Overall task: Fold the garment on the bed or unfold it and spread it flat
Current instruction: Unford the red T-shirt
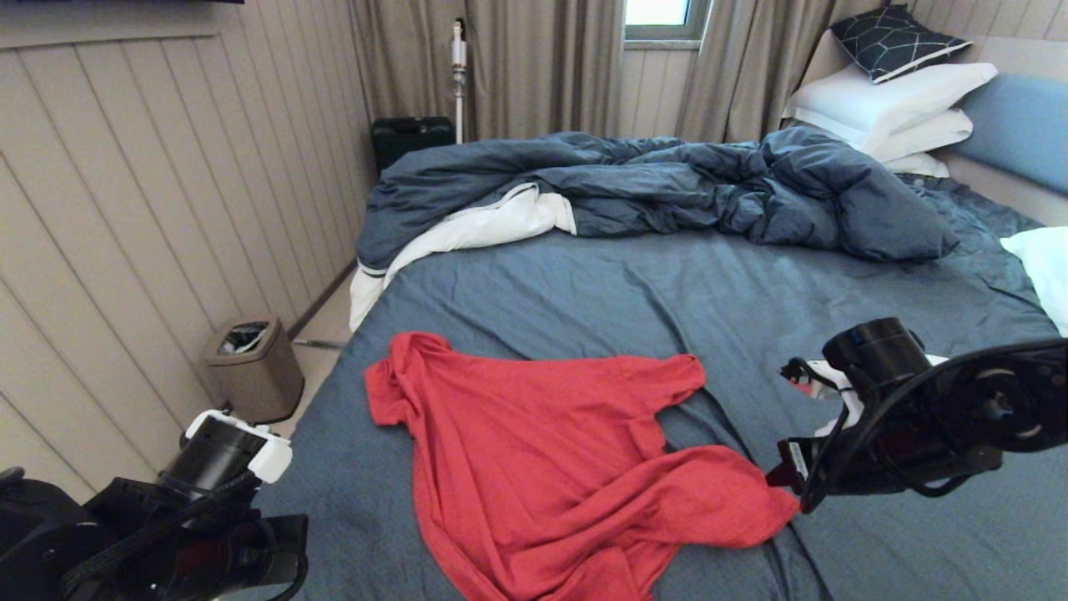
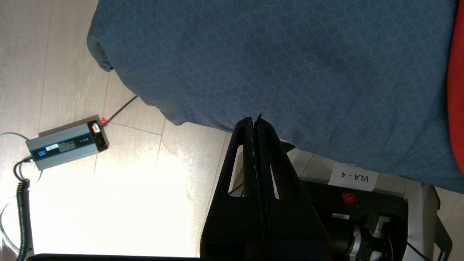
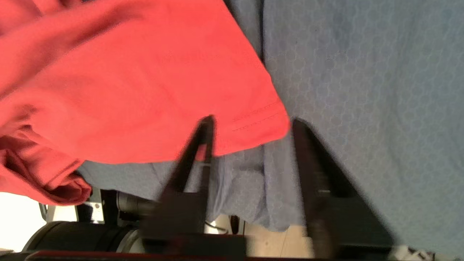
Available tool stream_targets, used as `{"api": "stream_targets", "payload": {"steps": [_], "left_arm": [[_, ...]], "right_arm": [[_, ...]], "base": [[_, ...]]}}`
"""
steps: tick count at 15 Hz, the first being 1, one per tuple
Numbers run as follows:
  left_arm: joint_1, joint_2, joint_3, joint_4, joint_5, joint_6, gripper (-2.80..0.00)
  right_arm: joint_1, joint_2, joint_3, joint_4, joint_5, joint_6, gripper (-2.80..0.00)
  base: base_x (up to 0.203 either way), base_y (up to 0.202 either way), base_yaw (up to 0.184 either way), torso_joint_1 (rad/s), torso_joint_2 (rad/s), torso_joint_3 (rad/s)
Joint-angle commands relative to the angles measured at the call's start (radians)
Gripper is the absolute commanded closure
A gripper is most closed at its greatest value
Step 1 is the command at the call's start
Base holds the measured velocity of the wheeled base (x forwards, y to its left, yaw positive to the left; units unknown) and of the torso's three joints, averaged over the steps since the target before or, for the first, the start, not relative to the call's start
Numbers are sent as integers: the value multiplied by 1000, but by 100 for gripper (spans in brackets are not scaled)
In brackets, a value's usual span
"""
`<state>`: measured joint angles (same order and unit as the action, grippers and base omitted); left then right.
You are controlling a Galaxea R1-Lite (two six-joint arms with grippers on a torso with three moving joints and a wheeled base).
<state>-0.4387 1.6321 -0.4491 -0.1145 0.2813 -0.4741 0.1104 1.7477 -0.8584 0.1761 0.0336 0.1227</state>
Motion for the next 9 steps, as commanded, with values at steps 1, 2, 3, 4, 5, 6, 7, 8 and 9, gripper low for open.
{"api": "stream_targets", "payload": {"steps": [1,2,3,4,5,6,7,8,9], "left_arm": [[-2,2,0,-2,1,-3,0],[0,3,0,-1,3,-3,0],[0,3,1,-1,3,-3,0],[-1,5,1,-1,1,-3,0],[0,12,1,-2,2,-3,0],[-1,18,0,-4,3,-3,0],[0,19,1,-15,3,-3,0],[0,23,3,-22,3,-3,0],[0,25,3,-22,3,-3,0]], "right_arm": [[-2,4,4,2,2,3,-280],[-3,4,4,2,2,5,-280],[-6,15,3,2,2,8,-280],[-6,26,6,2,2,9,-280],[-6,54,14,1,2,10,-280],[-7,67,25,-1,2,11,-280],[-8,69,29,-1,2,12,-280],[-8,72,30,-1,2,12,-280],[-6,78,27,-1,2,12,-280]], "base": [[0,0,0,0,0,0],[0,0,0,0,0,0],[0,0,0,0,0,0],[0,0,0,0,0,0],[0,0,0,0,0,0],[0,0,0,0,0,0],[0,0,0,0,0,0],[0,0,0,0,0,0],[0,0,0,0,0,0]]}}
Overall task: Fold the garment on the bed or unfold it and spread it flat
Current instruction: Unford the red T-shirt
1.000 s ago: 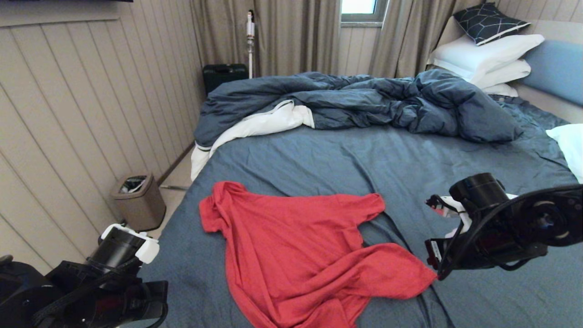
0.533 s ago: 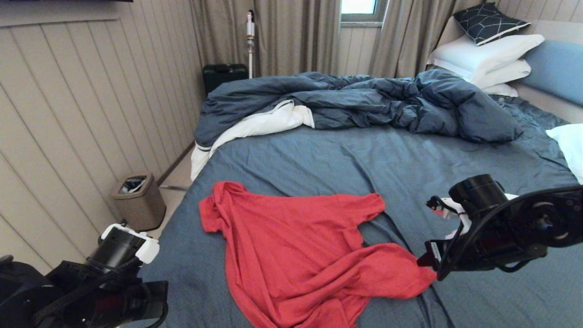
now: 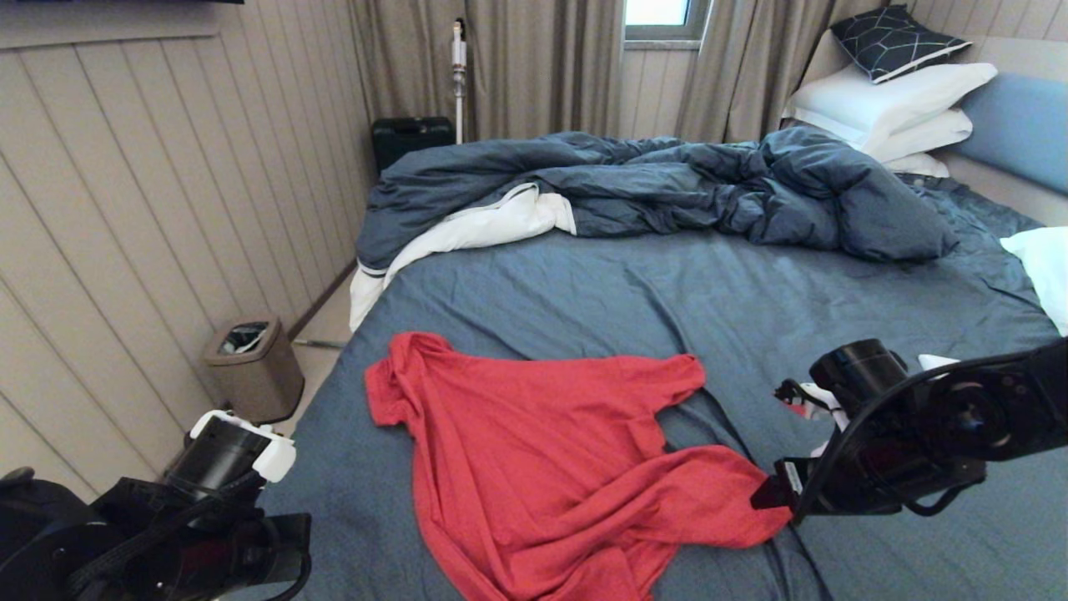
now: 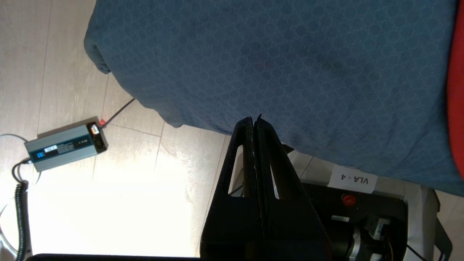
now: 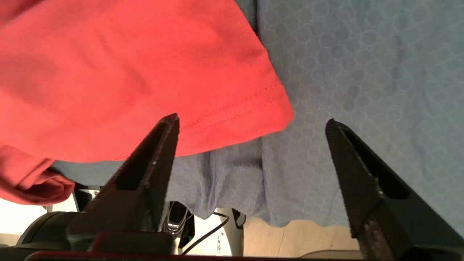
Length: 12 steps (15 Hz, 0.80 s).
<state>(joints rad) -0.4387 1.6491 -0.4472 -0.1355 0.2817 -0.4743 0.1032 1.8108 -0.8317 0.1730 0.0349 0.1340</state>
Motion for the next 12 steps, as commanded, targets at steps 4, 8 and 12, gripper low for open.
{"api": "stream_targets", "payload": {"steps": [4,8,12], "left_arm": [[0,12,0,-1,2,-3,0],[-1,28,1,-7,2,-3,0],[-2,29,1,-8,2,-3,0]], "right_arm": [[5,67,-39,-1,-1,12,-280],[6,111,-49,-14,-3,12,0],[-1,79,-45,-23,-4,13,0]], "base": [[0,0,0,0,0,0],[0,0,0,0,0,0],[0,0,0,0,0,0]]}}
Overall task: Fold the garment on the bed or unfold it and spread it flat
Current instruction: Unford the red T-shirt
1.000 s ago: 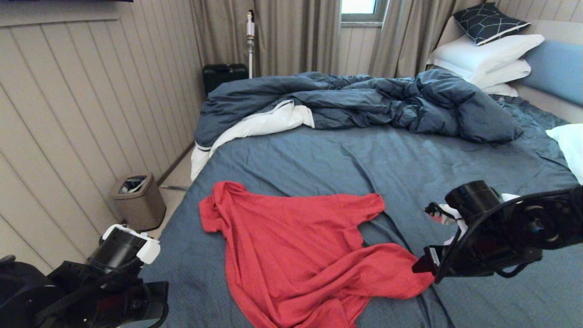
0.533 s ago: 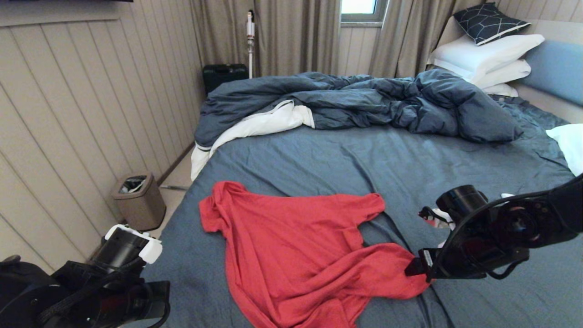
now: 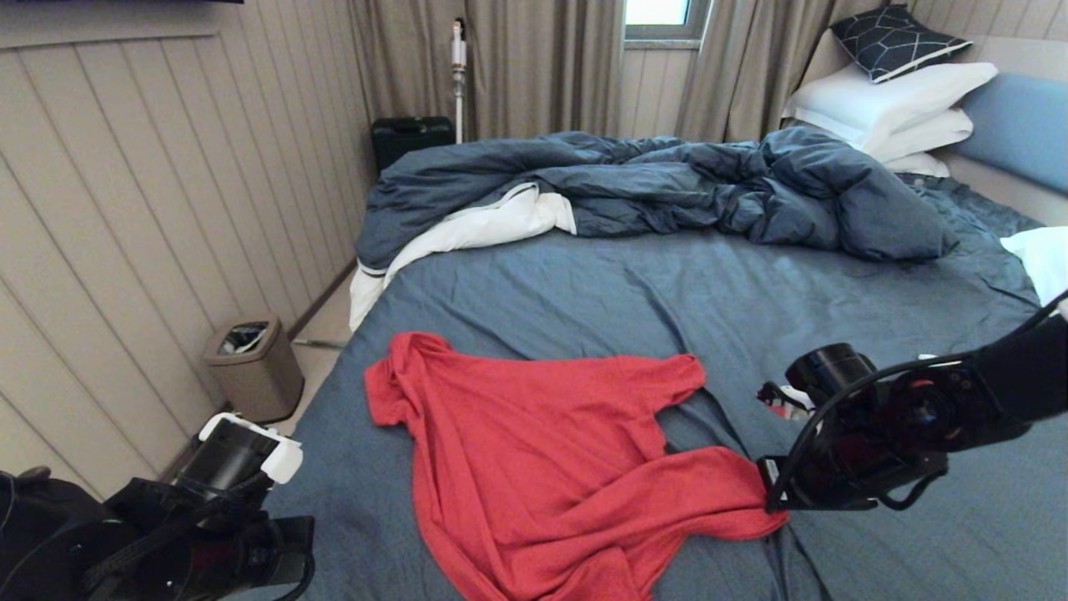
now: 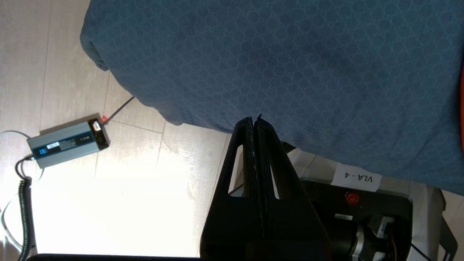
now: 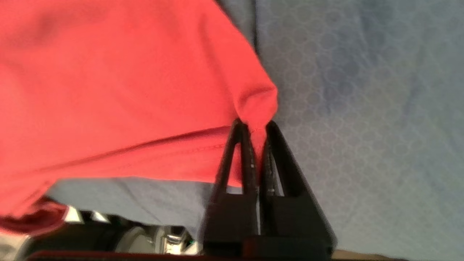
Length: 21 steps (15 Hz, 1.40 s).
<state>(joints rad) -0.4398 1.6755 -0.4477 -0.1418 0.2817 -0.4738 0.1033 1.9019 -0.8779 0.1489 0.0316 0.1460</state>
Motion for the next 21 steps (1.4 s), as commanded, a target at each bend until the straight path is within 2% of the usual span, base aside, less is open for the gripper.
{"api": "stream_targets", "payload": {"steps": [1,4,8,12,15,17,21], "left_arm": [[0,3,0,-1,2,-3,0],[0,-9,2,-1,2,-3,0],[0,-27,17,-1,2,-3,0],[0,-33,21,-1,2,0,0],[-2,-36,23,1,2,0,0],[-2,-36,23,1,2,0,0],[-2,-36,23,1,2,0,0]], "right_arm": [[-7,-41,5,2,-1,1,0],[-38,-116,44,7,-4,1,0],[-124,-324,241,9,-7,-26,0],[-250,-459,425,9,-7,-151,0],[-348,-470,500,4,-5,-247,0],[-367,-449,519,0,-4,-277,0],[-364,-431,535,0,-4,-279,0]], "base": [[0,0,0,0,0,0],[0,0,0,0,0,0],[0,0,0,0,0,0],[0,0,0,0,0,0],[0,0,0,0,0,0],[0,0,0,0,0,0],[0,0,0,0,0,0]]}}
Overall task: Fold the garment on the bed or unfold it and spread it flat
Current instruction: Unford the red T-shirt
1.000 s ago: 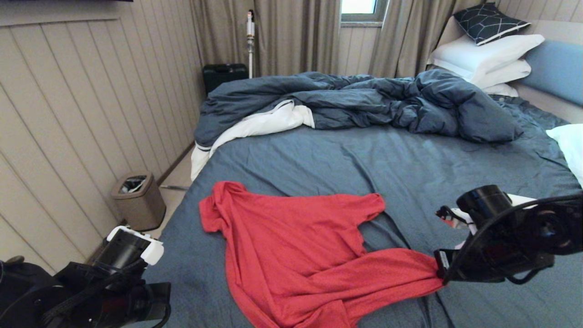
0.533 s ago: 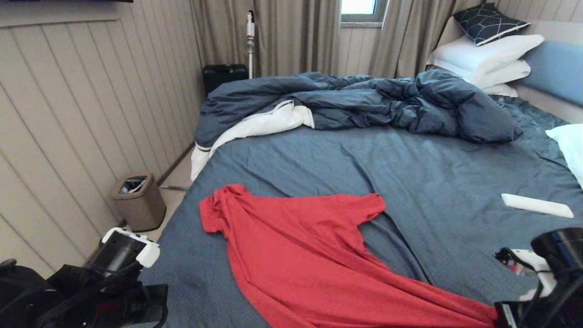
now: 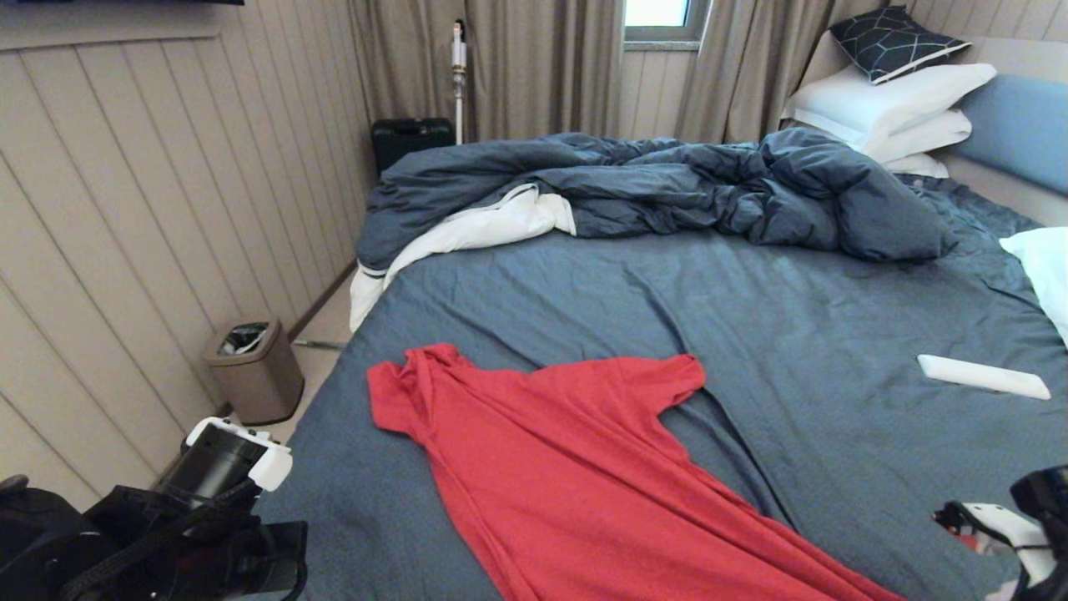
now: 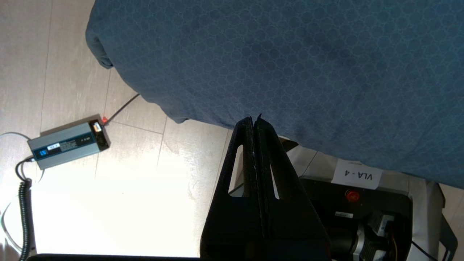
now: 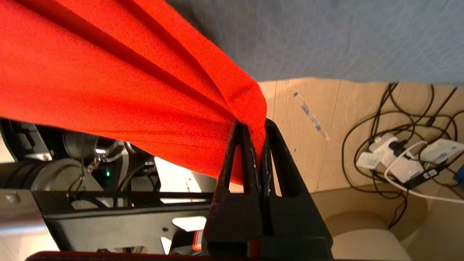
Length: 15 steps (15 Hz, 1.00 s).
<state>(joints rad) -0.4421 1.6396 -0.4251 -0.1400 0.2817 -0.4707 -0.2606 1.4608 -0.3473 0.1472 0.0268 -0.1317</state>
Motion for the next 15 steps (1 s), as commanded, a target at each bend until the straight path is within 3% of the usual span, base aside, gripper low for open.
{"api": "stream_targets", "payload": {"steps": [1,15], "left_arm": [[0,0,0,-1,2,-3,0],[0,-3,-1,-3,2,-6,0]], "right_arm": [[0,9,9,0,-1,-2,0],[-8,-1,11,-98,16,0,0]], "base": [[0,0,0,0,0,0],[0,0,0,0,0,0]]}}
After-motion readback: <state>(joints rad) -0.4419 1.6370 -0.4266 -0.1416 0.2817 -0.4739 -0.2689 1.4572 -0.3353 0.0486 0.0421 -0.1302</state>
